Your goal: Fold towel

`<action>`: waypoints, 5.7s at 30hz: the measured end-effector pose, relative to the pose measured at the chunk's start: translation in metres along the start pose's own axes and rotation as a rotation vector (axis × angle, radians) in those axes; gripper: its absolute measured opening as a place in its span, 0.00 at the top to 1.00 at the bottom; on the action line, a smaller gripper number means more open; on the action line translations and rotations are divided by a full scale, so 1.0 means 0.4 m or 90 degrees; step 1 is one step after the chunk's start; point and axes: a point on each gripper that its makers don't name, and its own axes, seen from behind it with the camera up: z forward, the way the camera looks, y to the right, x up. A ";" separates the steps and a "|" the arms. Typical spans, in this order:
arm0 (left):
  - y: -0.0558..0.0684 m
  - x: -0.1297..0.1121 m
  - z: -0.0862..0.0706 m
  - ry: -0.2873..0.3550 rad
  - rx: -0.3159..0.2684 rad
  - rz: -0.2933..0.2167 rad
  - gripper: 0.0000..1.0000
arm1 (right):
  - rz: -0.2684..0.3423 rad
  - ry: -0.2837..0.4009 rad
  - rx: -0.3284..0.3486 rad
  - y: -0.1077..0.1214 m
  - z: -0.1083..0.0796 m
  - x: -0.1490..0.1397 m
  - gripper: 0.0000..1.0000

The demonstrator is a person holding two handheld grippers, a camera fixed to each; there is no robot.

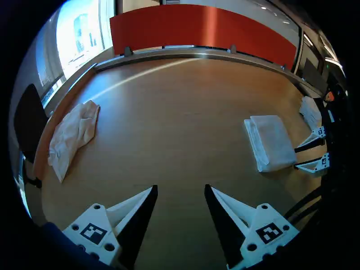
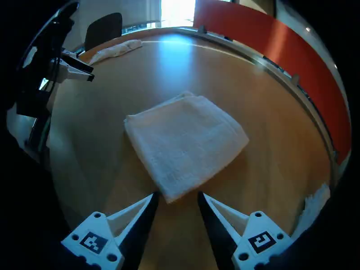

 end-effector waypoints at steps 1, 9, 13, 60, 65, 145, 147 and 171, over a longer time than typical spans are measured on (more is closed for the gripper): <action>0.000 0.000 0.000 0.000 0.000 0.000 0.24 | 0.000 0.000 -0.002 0.003 0.001 0.000 0.34; 0.000 0.002 0.000 0.001 0.000 0.002 0.24 | -0.002 -0.005 -0.022 0.024 0.002 -0.001 0.46; -0.001 0.003 0.000 0.001 0.000 0.002 0.24 | 0.003 -0.005 -0.030 0.034 -0.001 0.000 0.56; -0.001 0.009 0.002 0.002 -0.001 0.005 0.24 | 0.019 0.035 -0.036 0.049 -0.032 0.048 0.95; 0.002 0.022 0.002 0.008 -0.002 0.007 0.24 | -0.002 0.081 -0.052 0.067 -0.078 0.129 0.95; 0.059 0.082 -0.017 0.029 -0.011 0.025 0.24 | 0.105 0.233 -0.294 0.779 -0.614 0.268 0.95; 0.060 0.082 -0.016 0.028 -0.010 0.025 0.24 | 0.109 0.230 -0.300 0.800 -0.619 0.262 0.95; 0.086 0.089 -0.008 0.021 -0.011 0.030 0.24 | 0.131 0.187 -0.329 0.928 -0.627 0.186 0.95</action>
